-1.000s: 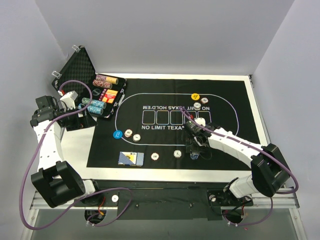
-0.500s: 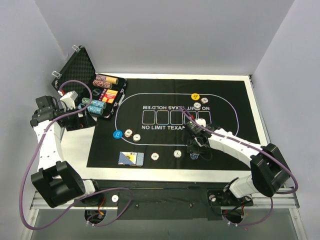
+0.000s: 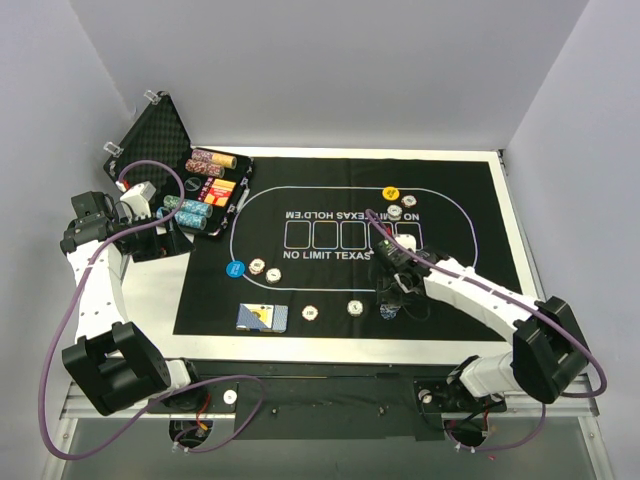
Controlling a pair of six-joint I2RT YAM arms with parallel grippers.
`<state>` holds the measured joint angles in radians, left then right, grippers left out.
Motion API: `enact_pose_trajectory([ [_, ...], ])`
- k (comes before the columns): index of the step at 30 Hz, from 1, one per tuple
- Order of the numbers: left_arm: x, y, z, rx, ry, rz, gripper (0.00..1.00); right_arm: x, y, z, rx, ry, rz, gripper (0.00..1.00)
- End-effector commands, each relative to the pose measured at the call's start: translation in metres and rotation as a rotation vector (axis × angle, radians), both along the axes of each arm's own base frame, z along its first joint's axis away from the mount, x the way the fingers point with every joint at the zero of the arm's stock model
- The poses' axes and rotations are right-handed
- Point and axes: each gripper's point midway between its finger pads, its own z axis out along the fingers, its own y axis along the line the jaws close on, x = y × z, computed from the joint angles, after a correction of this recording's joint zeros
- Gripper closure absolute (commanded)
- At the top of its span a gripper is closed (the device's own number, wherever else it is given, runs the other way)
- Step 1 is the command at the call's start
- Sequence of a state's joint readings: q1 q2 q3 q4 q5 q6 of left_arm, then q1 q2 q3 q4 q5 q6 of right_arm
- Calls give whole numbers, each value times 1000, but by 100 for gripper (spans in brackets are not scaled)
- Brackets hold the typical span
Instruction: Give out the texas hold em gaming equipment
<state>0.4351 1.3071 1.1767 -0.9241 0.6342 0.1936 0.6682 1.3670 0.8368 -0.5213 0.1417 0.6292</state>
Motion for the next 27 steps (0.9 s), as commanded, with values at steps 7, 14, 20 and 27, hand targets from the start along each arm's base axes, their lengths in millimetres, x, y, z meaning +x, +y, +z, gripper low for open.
enact_pose_trajectory([
  [7, 4, 1, 11, 6, -57, -14, 5, 18, 26, 53, 55, -79, 29, 70],
  [14, 5, -1, 6, -12, -45, -12, 5, 59, 106, 67, 66, -93, 150, 70],
  [20, 7, 0, 3, -8, -43, -11, 5, 87, 186, 41, 71, -61, 239, 71],
  [27, 8, 1, 3, -11, -41, -13, 5, 92, 238, -1, 66, -14, 288, 71],
])
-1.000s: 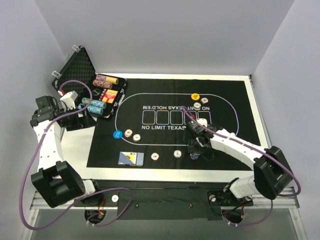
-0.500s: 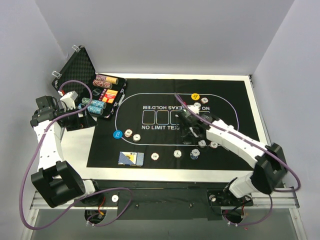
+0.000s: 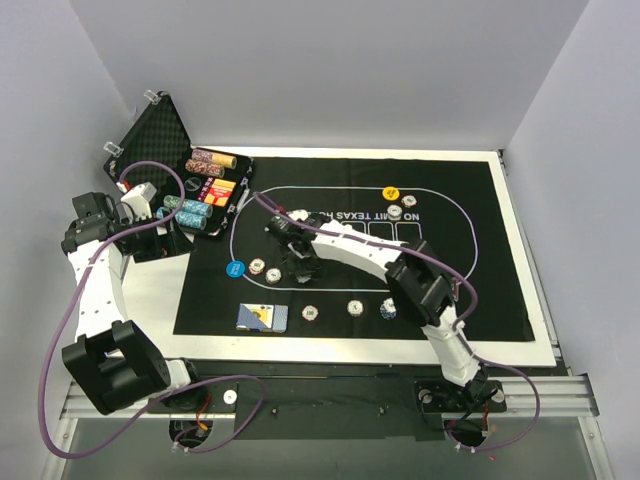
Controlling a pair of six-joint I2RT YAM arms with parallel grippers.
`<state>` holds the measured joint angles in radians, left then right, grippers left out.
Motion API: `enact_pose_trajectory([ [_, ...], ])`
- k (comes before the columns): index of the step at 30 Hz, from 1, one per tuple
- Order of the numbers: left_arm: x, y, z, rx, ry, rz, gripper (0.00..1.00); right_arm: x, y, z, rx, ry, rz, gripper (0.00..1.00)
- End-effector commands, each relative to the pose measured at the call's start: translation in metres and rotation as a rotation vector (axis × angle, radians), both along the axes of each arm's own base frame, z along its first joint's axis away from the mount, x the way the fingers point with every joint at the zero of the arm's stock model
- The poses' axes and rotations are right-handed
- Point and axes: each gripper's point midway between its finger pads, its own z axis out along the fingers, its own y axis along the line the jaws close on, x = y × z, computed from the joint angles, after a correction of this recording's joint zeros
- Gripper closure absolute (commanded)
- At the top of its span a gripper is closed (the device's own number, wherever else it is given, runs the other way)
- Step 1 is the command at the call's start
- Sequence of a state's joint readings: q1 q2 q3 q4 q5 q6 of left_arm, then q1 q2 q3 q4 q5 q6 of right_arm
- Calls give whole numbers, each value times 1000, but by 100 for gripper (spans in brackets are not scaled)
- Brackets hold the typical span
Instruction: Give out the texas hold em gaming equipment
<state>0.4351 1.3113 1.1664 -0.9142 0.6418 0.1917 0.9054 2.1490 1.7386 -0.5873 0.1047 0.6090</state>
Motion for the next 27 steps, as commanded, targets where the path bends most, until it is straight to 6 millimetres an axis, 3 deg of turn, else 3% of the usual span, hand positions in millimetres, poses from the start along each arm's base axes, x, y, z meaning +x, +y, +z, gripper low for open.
enact_pose_trajectory([
  [1, 8, 2, 7, 1, -47, -12, 5, 1, 23, 5, 17, -1, 21, 71],
  [17, 8, 3, 3, 7, -40, -17, 5, -8, 48, -31, 57, 67, 39, 70],
  [22, 8, 5, 5, 14, -43, -14, 5, -13, 57, -35, 86, 102, 45, 61],
  [27, 7, 4, 3, 11, -38, -14, 5, -12, 53, -29, 76, 94, 50, 50],
])
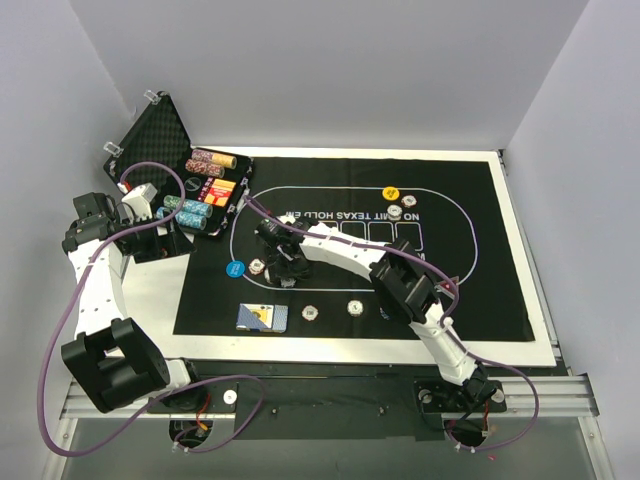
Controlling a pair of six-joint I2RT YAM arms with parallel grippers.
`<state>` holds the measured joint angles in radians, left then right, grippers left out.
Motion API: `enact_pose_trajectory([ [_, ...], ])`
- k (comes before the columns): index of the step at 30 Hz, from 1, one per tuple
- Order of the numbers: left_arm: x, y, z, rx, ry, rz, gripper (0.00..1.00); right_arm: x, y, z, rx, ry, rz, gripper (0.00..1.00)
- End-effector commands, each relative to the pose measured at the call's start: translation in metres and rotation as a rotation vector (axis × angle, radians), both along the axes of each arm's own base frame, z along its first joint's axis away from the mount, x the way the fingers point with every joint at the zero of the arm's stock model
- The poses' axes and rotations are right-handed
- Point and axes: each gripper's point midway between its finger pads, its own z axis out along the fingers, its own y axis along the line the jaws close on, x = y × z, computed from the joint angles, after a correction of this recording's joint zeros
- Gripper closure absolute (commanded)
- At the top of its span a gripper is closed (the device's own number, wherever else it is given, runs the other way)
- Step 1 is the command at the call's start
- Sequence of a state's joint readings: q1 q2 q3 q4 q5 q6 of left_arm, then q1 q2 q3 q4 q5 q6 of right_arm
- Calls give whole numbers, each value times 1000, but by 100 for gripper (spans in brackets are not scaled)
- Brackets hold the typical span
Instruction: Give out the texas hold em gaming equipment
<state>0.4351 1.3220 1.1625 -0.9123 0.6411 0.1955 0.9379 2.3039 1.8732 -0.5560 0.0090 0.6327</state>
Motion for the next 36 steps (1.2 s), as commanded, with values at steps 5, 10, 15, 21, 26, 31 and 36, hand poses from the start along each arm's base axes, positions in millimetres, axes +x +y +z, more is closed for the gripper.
enact_pose_trajectory([
  [5, 6, 3, 8, 9, -47, -12, 5, -4, -4, 26, 10, 2, 13, 48],
  [10, 5, 2, 8, 7, -48, -13, 5, 0, -34, 54, -17, -64, -19, 46],
  [15, 4, 1, 6, 5, -44, -15, 5, 7, -81, 91, -5, -118, -89, 41],
  [21, 4, 1, 8, 6, -53, -17, 5, -5, -139, 113, -19, -152, -141, 34],
  [26, 2, 0, 7, 10, -49, -18, 5, -27, -181, 107, -89, -161, -163, 34],
  [31, 1, 0, 7, 9, -52, -21, 5, -54, -233, 92, -173, -170, -228, 32],
  [36, 1, -2, 9, -1, -52, -25, 5, -77, -260, 70, -223, -137, -261, 27],
])
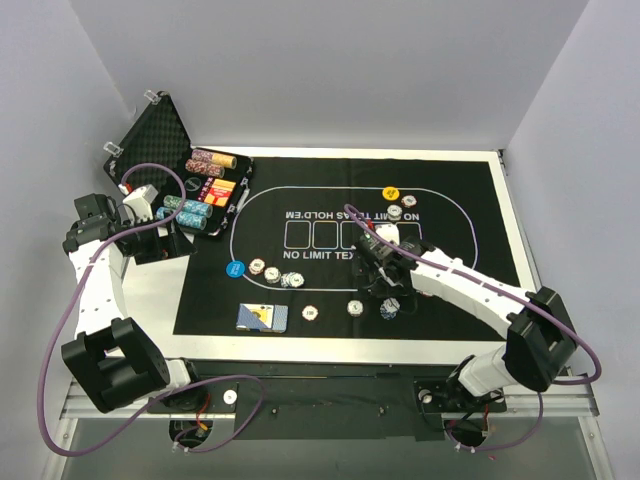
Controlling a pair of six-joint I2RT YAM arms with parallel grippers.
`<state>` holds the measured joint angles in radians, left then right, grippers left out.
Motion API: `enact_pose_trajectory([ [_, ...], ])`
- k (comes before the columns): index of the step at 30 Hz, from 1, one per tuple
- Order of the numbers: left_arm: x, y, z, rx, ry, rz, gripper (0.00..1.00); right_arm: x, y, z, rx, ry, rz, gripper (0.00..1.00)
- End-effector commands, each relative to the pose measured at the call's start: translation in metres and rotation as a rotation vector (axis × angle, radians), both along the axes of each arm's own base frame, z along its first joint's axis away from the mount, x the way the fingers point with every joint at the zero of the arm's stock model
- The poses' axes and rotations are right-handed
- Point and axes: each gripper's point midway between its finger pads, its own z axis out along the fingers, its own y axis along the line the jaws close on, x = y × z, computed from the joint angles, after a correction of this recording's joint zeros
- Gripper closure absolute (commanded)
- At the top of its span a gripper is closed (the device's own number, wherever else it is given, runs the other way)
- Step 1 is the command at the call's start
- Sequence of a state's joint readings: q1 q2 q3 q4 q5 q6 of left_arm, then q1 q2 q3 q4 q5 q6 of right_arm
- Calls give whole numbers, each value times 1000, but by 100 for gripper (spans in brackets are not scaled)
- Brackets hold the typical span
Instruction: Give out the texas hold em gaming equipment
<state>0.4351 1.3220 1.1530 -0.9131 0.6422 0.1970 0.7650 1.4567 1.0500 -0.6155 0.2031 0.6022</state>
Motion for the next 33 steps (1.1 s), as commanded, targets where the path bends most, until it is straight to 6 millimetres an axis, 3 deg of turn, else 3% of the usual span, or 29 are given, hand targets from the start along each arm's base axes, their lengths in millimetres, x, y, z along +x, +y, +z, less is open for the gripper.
enact_pose_trajectory([
  [1, 3, -1, 12, 4, -60, -23, 5, -11, -29, -6, -57, -19, -63, 27],
  [19, 2, 1, 14, 19, -61, -20, 5, -13, -27, -55, -1, 66, -112, 33],
  [28, 1, 2, 12, 26, -53, -21, 5, -17, -34, -63, -7, 75, -128, 36],
  [33, 2, 2, 12, 20, -50, -21, 5, -19, -36, -68, -6, 84, -136, 44],
])
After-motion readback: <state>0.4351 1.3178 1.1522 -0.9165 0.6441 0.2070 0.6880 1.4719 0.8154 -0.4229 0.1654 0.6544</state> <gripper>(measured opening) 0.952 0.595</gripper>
